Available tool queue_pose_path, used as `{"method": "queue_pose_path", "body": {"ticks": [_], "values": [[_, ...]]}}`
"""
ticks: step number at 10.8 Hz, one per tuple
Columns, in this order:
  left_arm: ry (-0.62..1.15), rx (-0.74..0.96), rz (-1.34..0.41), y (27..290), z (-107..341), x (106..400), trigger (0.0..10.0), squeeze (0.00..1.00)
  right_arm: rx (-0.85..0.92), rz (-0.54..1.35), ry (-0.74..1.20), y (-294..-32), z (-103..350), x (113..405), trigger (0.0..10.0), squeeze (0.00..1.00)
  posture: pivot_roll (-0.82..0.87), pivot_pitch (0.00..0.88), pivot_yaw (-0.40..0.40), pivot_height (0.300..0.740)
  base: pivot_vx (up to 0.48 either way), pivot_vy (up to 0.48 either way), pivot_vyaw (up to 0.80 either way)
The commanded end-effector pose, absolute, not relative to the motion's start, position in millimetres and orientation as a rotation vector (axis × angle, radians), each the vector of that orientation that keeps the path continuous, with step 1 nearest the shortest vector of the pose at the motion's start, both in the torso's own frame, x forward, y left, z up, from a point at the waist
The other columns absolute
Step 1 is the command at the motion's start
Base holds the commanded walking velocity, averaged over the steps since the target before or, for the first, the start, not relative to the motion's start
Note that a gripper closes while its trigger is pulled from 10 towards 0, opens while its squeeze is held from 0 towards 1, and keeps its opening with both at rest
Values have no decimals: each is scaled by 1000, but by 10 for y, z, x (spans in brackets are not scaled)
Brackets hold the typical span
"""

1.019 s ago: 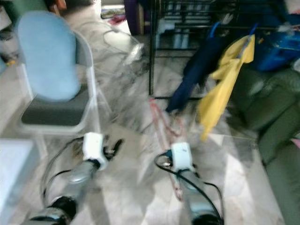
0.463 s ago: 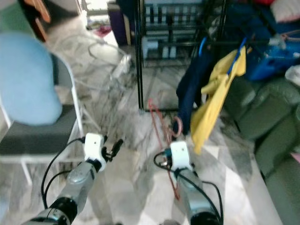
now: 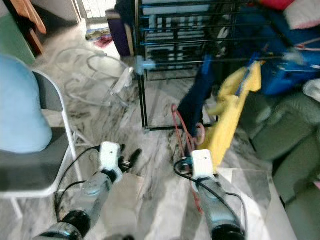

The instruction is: Hang hanger

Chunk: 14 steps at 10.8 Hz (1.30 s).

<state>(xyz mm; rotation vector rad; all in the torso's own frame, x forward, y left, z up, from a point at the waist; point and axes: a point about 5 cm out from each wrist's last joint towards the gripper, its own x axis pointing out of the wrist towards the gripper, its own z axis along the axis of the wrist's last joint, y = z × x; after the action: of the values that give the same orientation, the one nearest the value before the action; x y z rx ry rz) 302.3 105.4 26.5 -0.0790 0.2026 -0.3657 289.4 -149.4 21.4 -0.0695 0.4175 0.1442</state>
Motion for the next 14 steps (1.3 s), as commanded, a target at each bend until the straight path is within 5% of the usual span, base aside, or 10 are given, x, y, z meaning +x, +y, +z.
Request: {"method": "queue_pose_path", "body": {"ticks": [1,4,14], "values": [[206,-83,-368,1036,259,3016,10000,0,-90,103,428,-1609,226,2902,10000,0,-138,146,35,740,461,0,0],[226,-83,-363,1027,237,3008,10000,0,-103,82,440,-1664,214,2886,10000,0,-141,148,34,740,405,0,0],[253,-49,-340,1109,162,2943,10000,0,-144,266,221,-1192,827,2974,10000,0,-132,175,38,740,0,0,0]]}}
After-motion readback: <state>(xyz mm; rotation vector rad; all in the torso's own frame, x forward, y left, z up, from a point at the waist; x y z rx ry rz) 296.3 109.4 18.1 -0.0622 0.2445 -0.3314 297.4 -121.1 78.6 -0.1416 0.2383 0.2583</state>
